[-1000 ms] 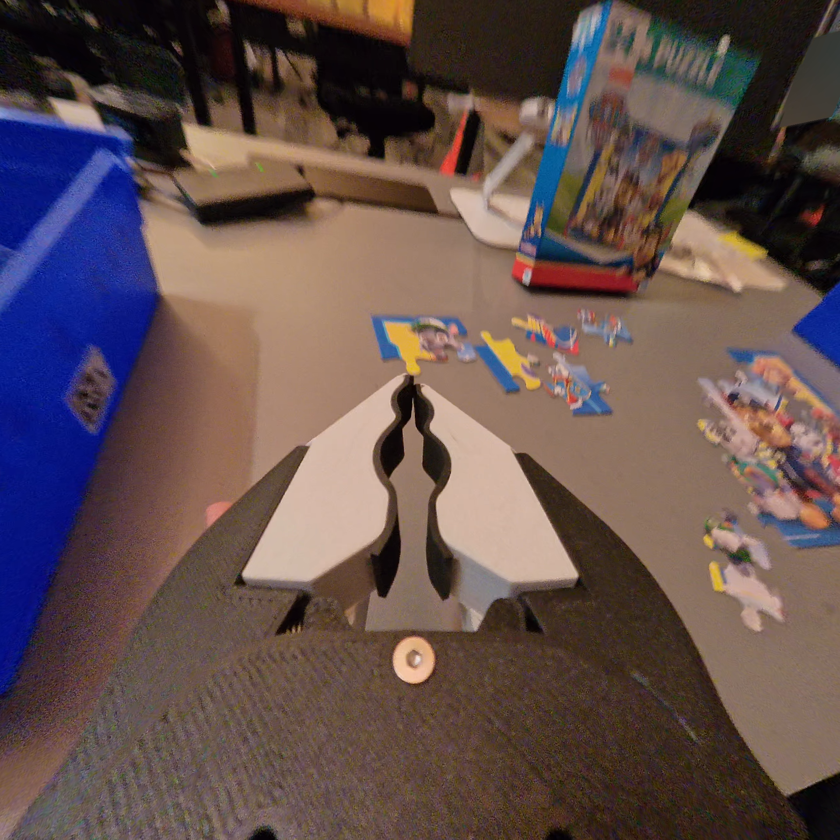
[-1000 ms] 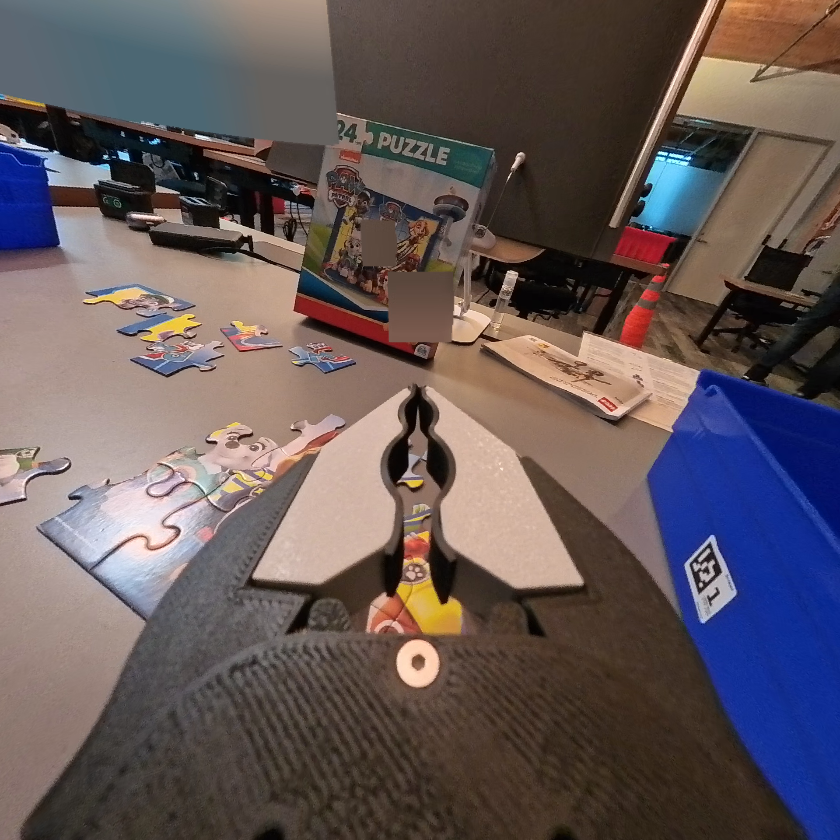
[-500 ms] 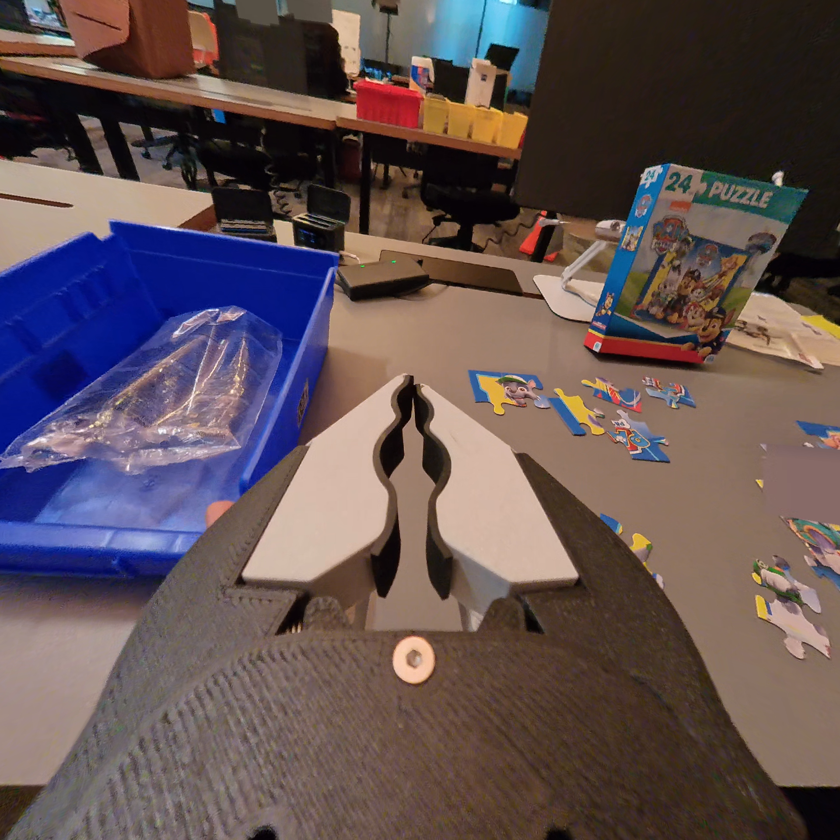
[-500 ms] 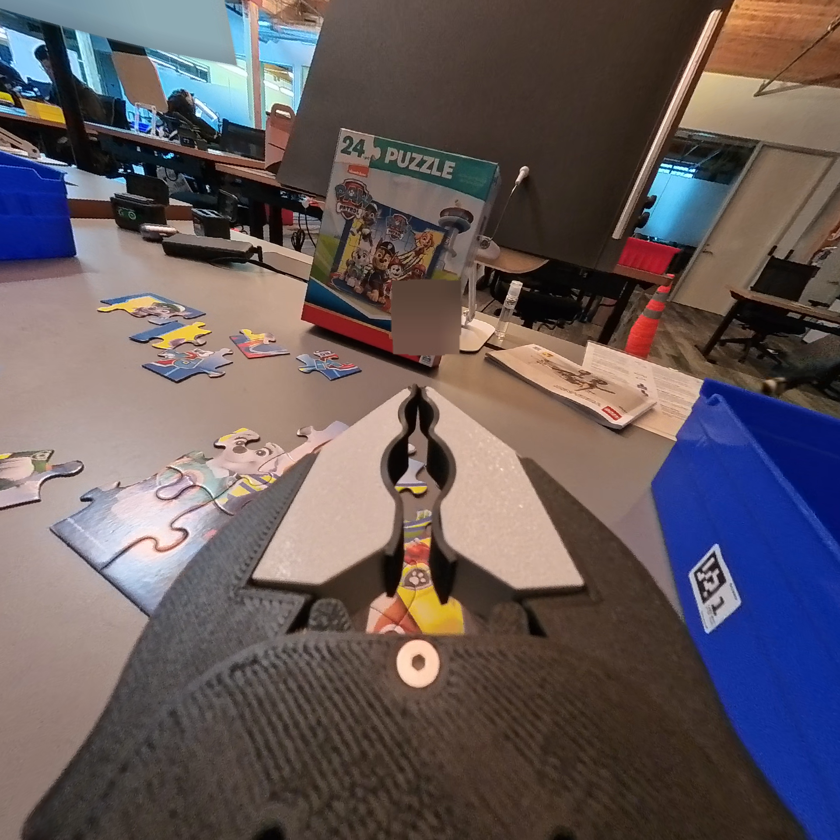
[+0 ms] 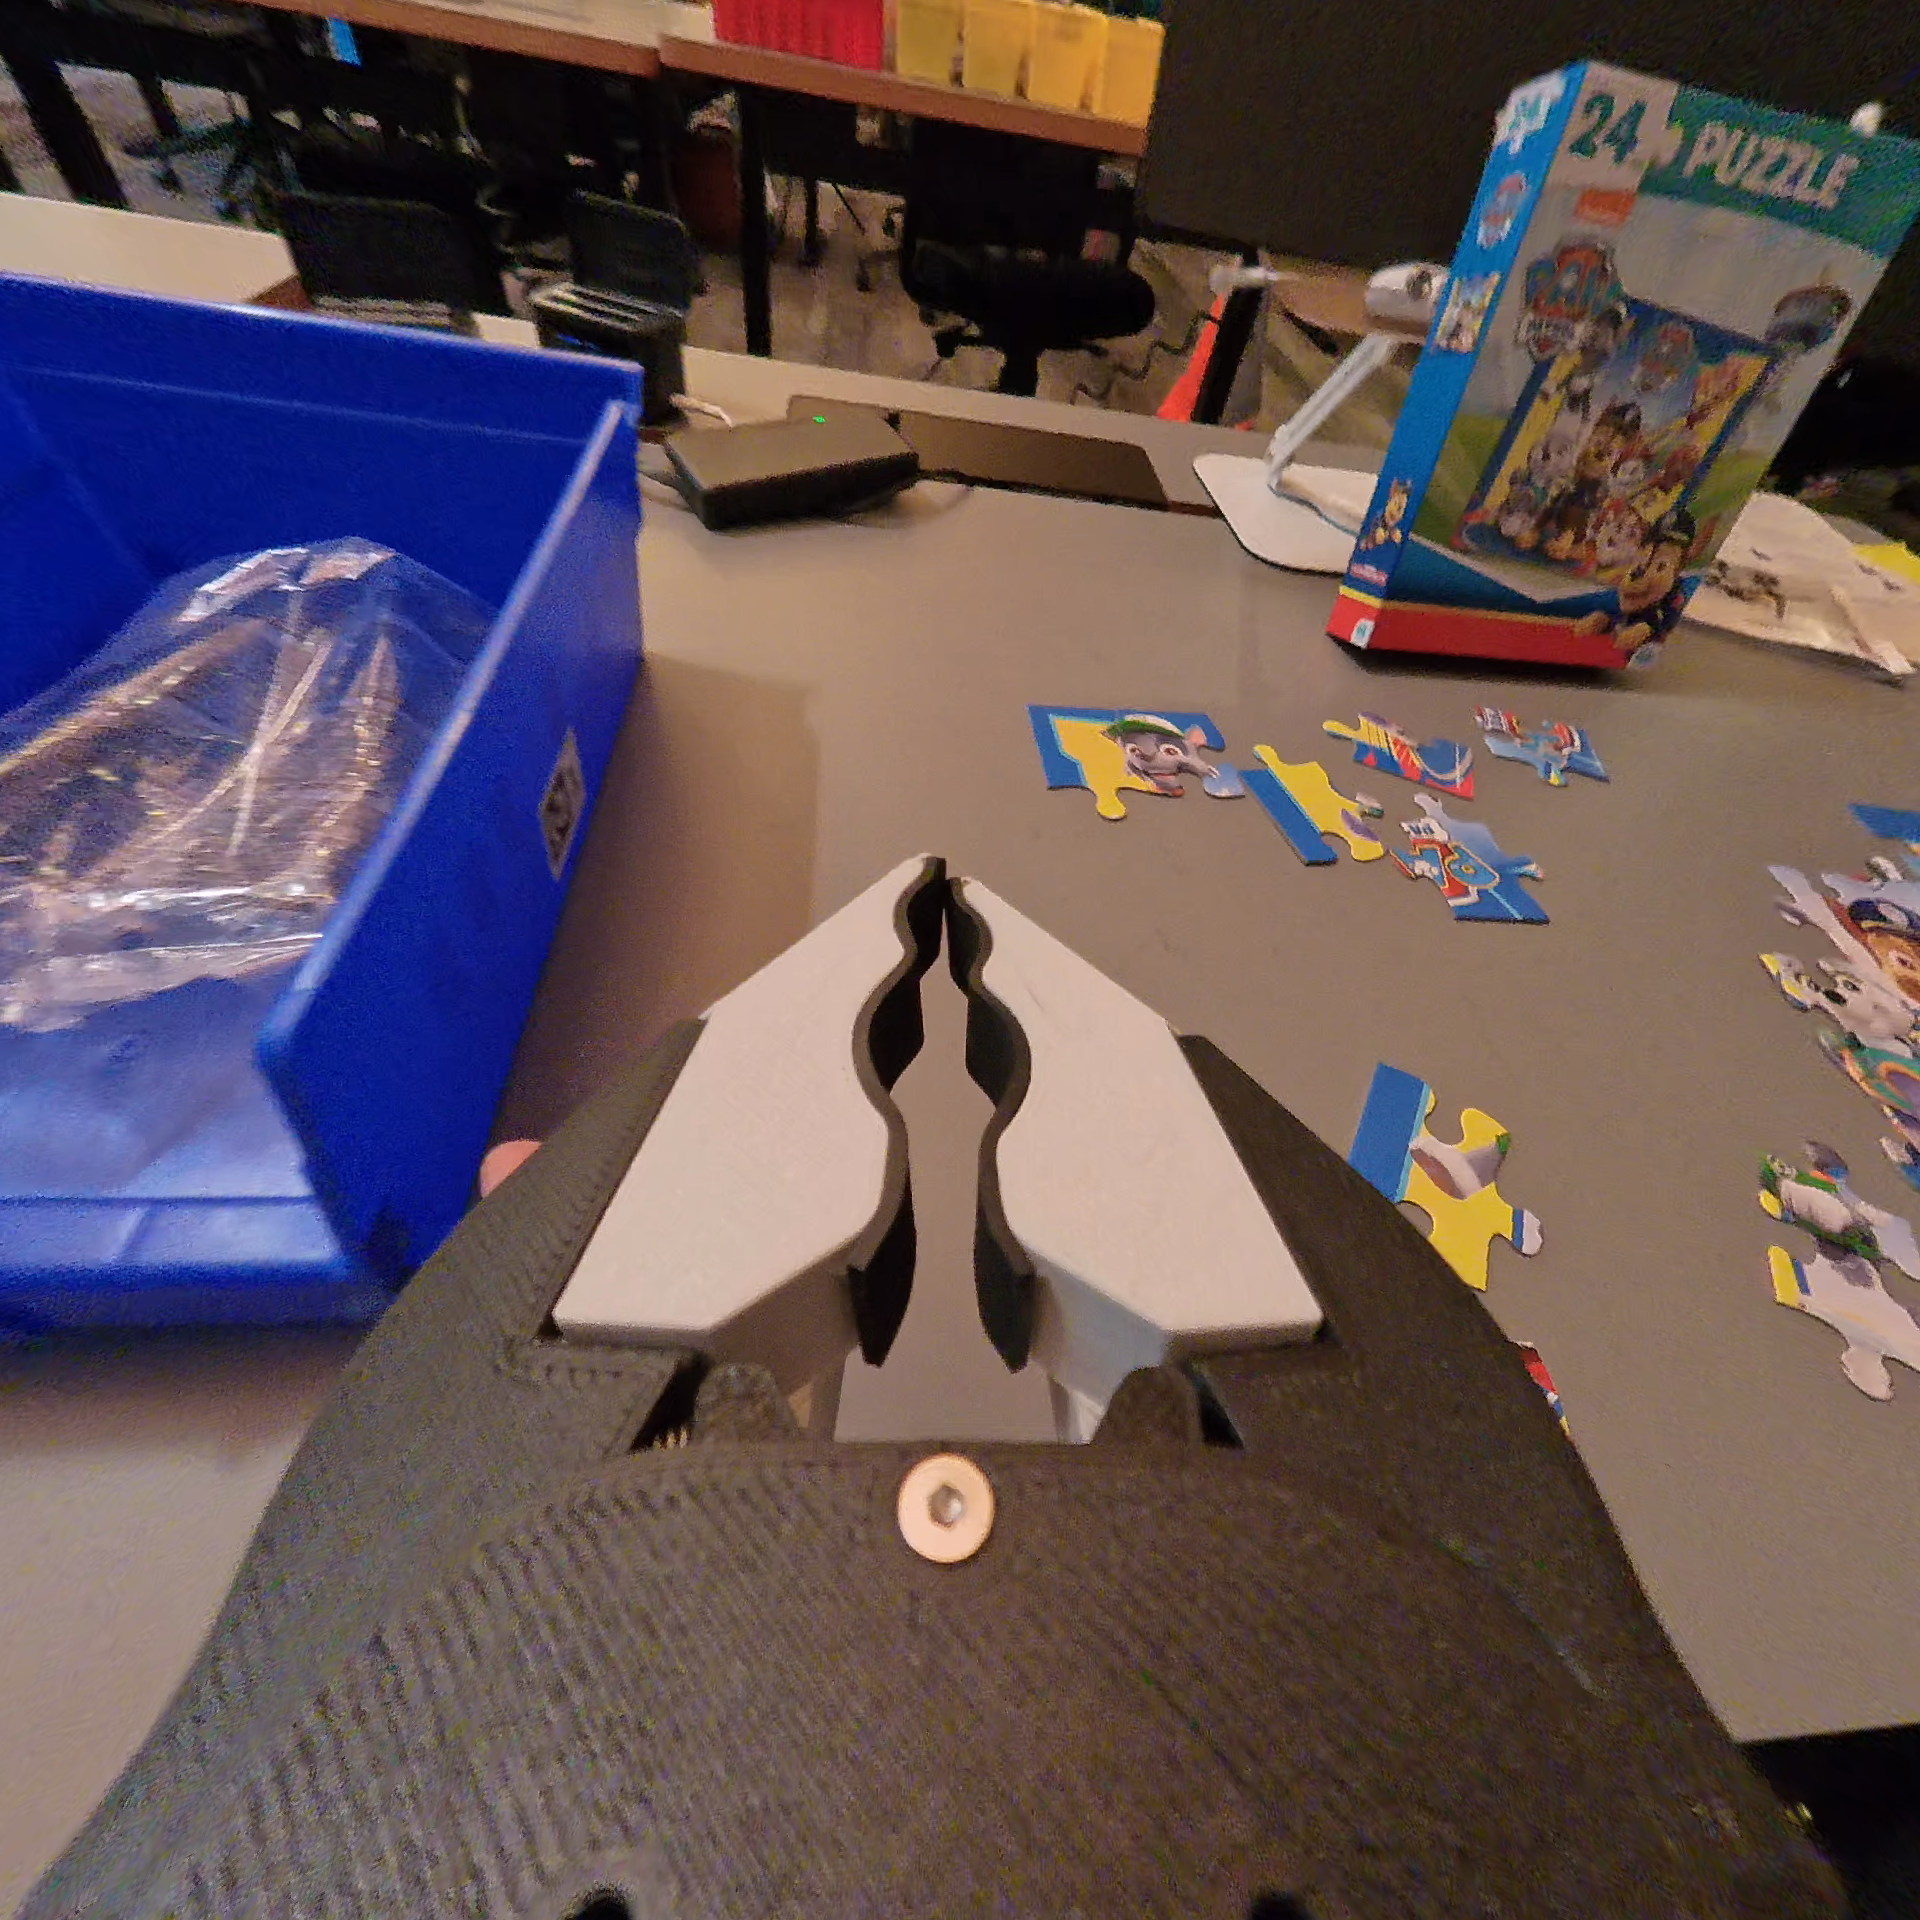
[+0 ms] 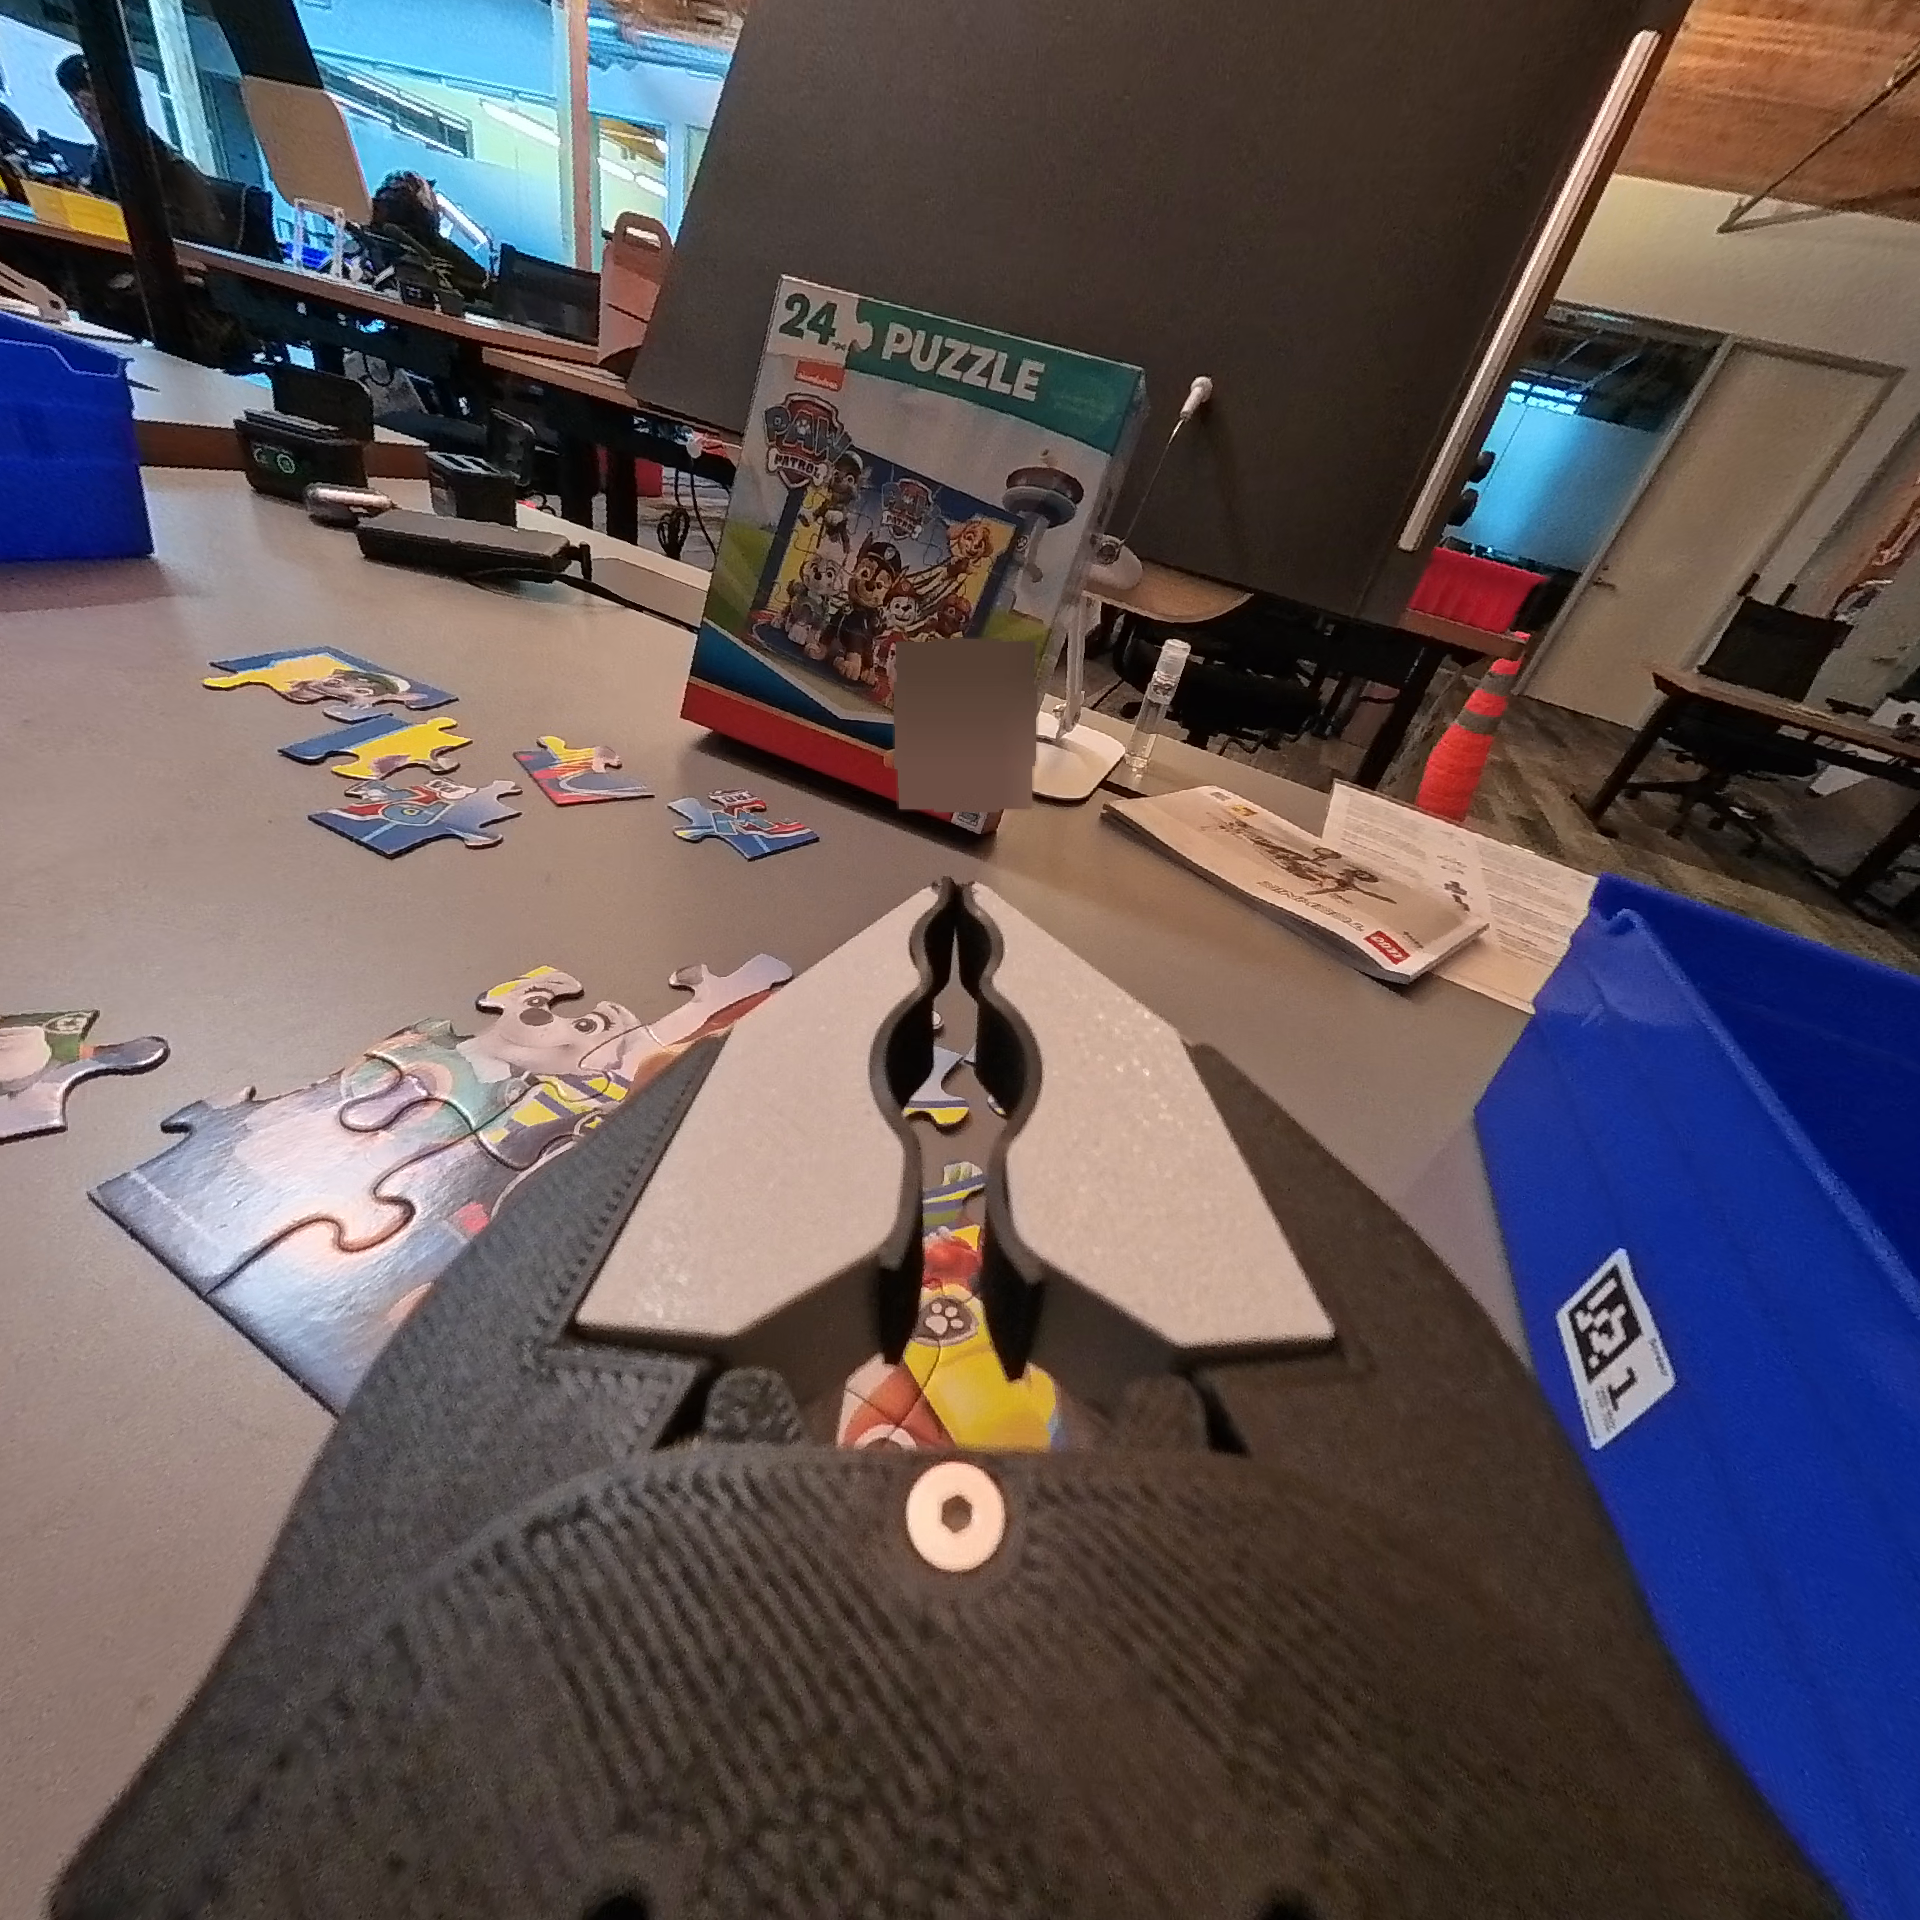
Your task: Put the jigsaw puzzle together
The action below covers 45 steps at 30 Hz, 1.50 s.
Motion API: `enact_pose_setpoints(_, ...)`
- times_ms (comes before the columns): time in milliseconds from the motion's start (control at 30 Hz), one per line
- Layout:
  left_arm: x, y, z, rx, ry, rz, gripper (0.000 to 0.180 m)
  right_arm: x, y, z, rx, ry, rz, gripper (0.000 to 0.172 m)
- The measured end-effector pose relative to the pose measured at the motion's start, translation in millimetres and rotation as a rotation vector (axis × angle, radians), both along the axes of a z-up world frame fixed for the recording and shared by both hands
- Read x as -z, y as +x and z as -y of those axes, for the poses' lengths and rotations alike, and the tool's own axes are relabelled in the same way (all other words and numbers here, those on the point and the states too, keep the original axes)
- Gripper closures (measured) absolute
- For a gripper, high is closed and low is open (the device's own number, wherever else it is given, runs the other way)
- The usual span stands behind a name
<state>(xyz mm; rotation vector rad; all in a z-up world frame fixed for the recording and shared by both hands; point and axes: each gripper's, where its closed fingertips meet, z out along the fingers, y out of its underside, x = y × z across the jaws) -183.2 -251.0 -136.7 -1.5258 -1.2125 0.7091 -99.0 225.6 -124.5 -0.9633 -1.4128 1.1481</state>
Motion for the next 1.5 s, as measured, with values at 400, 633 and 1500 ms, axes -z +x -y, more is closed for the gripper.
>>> enact_pose_setpoints(400, 35.7, -7.2, -71.5, 0.201, 0.03, 0.127, 0.177, 1.4, 0.9, -4.4, 0.022, -0.001, 0.006, 0.172)
enact_pose_setpoints(633, 44.7, -11.2, -78.2, 0.223, 0.029, 0.146, 0.174, 3.6, -1.2, -7.8, 0.036, -0.004, 0.018, 0.172)
enact_pose_setpoints(1500, 49.0, -11.5, -80.6, 0.252, 0.077, 0.164, 0.173, 7.6, -5.0, -7.3, 0.044, 0.024, 0.037, 0.172)
